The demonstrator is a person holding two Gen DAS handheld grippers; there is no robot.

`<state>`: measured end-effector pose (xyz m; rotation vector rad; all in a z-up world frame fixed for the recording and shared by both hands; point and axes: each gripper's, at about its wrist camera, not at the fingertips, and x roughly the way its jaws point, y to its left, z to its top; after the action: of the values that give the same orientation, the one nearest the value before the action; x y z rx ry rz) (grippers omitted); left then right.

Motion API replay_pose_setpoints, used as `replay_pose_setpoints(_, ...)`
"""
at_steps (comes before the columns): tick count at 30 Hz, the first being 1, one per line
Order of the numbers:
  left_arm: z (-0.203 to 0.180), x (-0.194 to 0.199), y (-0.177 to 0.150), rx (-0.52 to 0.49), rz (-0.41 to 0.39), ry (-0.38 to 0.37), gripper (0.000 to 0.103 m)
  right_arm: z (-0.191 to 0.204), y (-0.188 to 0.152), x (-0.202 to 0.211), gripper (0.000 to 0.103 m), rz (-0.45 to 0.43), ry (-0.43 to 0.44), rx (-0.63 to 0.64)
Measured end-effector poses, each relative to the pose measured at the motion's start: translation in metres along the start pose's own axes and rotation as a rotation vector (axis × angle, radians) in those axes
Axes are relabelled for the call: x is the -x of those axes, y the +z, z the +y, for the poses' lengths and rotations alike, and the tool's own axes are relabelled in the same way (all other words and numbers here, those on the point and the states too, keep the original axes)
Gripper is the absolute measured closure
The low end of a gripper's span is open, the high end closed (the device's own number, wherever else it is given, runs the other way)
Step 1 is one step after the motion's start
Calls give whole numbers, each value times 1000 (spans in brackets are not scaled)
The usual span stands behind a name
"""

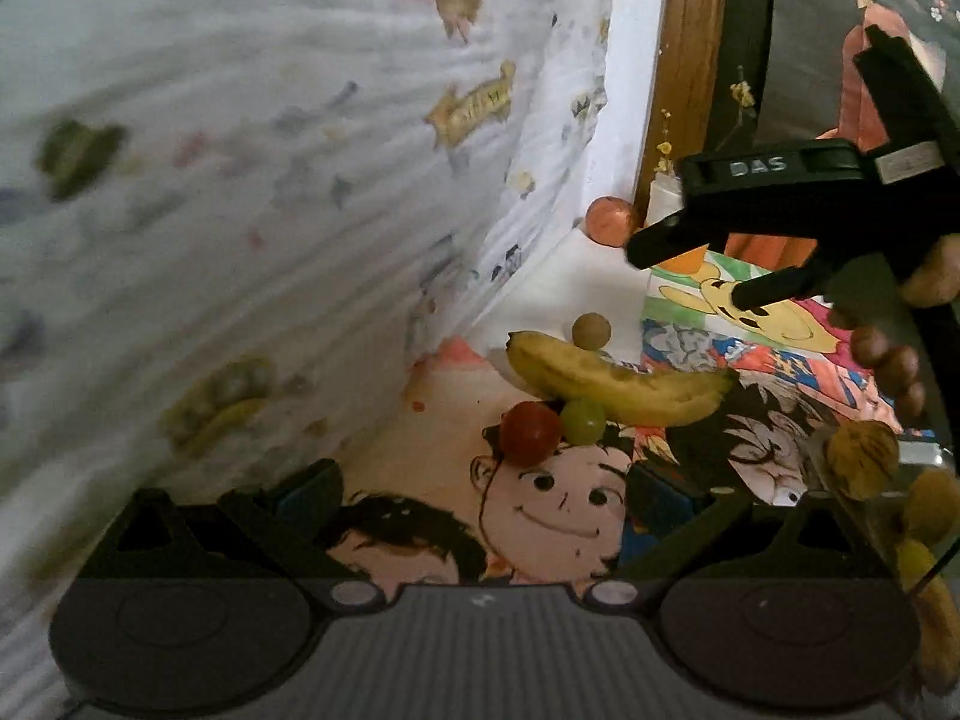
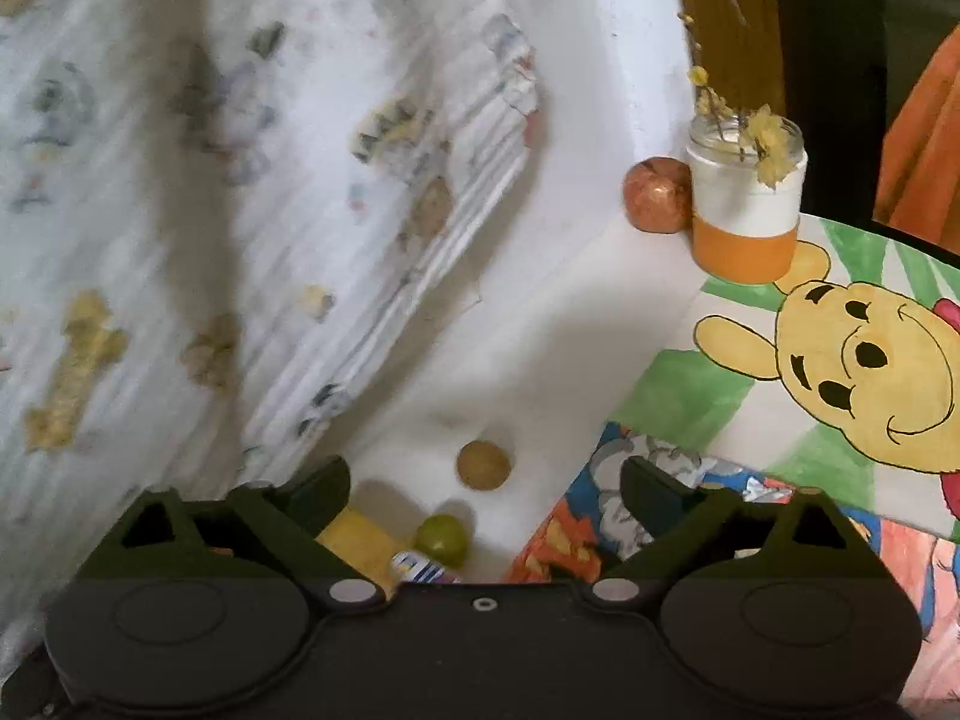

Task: Organize fruits
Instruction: 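Move both tools toward the small brown fruit and red cherry tomatoes beside the tray, then grasp the small brown fruit with the right tool while the left tool grasps a red cherry tomato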

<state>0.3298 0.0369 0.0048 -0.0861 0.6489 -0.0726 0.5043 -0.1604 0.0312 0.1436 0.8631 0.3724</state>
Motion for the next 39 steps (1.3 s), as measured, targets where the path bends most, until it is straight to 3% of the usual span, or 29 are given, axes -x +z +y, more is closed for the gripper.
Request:
replay_pose_setpoints(4,-3,-18,4,3,10,21,0,-3,0,-16,19,18,0,-6)
replay_pose_setpoints(10,-7,-35,8,-2,10,-14,3,-6,-1,-37,31,39,16,-10)
replay_pose_setpoints(16,-5,-43,9,23,2,-33,14,1,-3,-48,38,39,33,48)
replay_pose_setpoints(18,-3,-43,8,34,-12,-33,23,3,-2,-51,41,38,35,62)
replay_pose_setpoints(25,2,-46,8,60,-10,-85,39,7,-3,-59,50,60,26,97)
replay_pose_setpoints(34,7,-50,6,87,13,-108,58,9,-5,-59,73,68,-14,106)
replay_pose_setpoints(37,9,-50,5,99,17,-121,70,8,-5,-57,73,71,-24,104)
replay_pose_setpoints(39,9,-52,5,105,20,-123,70,7,-6,-55,73,75,-23,98)
